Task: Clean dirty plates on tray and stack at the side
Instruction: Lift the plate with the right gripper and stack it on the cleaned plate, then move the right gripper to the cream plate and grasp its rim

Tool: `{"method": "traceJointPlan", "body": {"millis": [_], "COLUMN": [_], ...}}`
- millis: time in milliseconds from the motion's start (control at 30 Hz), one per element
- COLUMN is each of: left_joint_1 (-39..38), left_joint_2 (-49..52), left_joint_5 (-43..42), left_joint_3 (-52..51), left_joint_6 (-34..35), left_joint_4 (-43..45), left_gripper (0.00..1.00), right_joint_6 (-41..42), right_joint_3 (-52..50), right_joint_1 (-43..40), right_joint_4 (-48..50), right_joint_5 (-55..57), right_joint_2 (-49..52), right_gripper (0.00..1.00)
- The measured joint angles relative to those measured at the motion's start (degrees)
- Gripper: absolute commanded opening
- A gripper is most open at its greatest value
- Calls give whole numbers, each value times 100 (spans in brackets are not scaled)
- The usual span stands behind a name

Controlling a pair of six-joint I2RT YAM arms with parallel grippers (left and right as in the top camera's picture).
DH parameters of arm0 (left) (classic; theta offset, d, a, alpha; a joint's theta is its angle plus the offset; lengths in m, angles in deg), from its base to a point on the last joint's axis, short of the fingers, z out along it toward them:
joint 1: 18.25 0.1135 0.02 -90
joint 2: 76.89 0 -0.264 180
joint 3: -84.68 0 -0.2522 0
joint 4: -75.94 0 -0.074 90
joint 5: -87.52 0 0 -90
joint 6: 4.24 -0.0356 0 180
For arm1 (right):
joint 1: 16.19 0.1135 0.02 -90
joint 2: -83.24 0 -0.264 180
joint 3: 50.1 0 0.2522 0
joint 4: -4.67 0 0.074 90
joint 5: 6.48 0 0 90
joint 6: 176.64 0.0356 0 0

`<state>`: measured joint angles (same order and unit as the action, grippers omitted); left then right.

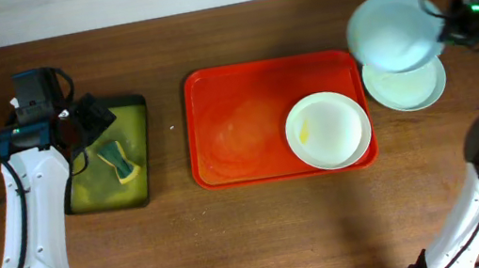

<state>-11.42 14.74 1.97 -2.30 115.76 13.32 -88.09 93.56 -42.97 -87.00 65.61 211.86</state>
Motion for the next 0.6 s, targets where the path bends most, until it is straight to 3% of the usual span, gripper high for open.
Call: {"method": "traceJointPlan", "body": {"millis": [67,267,533,567,600], "left_joint_1": [0,0,0,0,0], "left_joint_2": [0,0,0,0,0], "left_joint_5": [0,0,0,0,0], "left_joint_3": [0,0,0,0,0], "left_joint_6": [0,0,0,0,0], "left_joint_4": [0,-2,-2,-2,-2], "left_gripper": [99,99,99,99,99], "right_joint_6": [15,24,592,601,599], "right_joint_3": [-374,-2048,-2173,-2173,-2173], "right_joint_1": [-350,-354,-356,-356,-356], "right_joint_4": [286,1631,1825,1816,1816], "right_joint_5": [-17,50,50,50,48], "right_joint_2": [0,7,7,7,7], "right_gripper": [4,4,4,10,47]}}
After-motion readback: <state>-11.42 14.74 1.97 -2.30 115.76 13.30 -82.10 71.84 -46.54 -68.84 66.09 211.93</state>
